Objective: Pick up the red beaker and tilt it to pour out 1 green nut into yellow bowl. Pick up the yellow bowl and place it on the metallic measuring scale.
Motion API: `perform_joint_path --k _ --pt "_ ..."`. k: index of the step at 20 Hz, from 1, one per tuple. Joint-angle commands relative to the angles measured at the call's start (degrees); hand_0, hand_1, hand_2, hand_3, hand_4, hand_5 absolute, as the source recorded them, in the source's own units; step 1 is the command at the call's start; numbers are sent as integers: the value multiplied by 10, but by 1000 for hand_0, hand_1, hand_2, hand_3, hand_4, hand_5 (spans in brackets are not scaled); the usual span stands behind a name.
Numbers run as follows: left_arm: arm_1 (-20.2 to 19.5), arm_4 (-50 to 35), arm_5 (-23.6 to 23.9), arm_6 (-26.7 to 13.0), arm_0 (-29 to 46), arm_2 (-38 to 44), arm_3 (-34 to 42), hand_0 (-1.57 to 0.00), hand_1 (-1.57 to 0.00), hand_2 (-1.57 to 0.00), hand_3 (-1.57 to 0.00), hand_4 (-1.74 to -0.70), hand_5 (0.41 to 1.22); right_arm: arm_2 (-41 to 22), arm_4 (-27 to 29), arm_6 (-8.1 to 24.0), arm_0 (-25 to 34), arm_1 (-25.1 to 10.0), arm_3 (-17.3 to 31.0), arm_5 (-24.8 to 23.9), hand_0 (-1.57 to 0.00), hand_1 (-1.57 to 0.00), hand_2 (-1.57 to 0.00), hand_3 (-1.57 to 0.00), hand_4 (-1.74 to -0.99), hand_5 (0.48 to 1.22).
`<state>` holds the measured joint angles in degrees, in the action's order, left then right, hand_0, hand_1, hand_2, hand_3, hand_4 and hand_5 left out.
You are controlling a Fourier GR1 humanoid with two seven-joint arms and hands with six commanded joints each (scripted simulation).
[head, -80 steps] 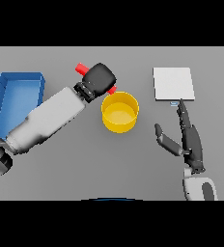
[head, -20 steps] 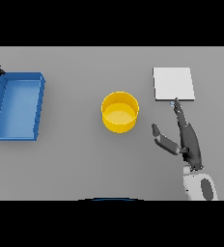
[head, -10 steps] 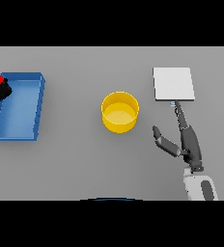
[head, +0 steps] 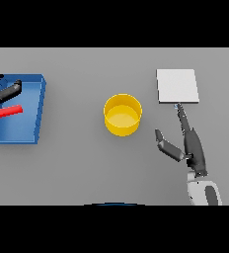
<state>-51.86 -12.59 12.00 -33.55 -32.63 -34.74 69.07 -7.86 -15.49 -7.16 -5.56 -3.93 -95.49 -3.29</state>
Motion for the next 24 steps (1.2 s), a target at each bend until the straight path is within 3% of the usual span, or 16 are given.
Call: perform_joint_path --k 1,6,9,13,17,20,24 --pt "4 0 0 3 -4 1 -3 -195 -158 -160 -151 -802 679 -1 2 5 0 1 -2 2 1 1 1 1 -1188 668" --pt "6 -4 25 42 -2 19 -10 -63 -51 -52 -49 -785 674 -13 -41 30 8 1 1 -20 1 1 1 1 -1203 660" --pt "11 -3 26 63 -5 22 -18 -32 -26 -26 -24 -780 679 -26 -37 16 24 -17 -2 16 1 1 1 1 -1162 694" --pt "12 -5 24 49 -8 18 -9 -12 -10 -10 -9 -786 704 -41 -64 26 90 -74 20 69 1 1 1 1 -1234 707" --pt "21 -5 29 55 -5 16 -13 -5 -3 -4 -3 -795 709 -88 -149 57 154 -125 36 106 1 1 1 1 -1282 677" --pt "21 -2 26 48 -14 16 -22 -2 -1 -1 -1 -793 712 -127 -203 41 213 -167 61 141 1 1 1 1 -1276 668" --pt "23 -1 29 54 -9 12 -16 0 0 0 0 -797 722 -166 -237 23 279 -175 107 176 1 1 1 1 -1271 658"
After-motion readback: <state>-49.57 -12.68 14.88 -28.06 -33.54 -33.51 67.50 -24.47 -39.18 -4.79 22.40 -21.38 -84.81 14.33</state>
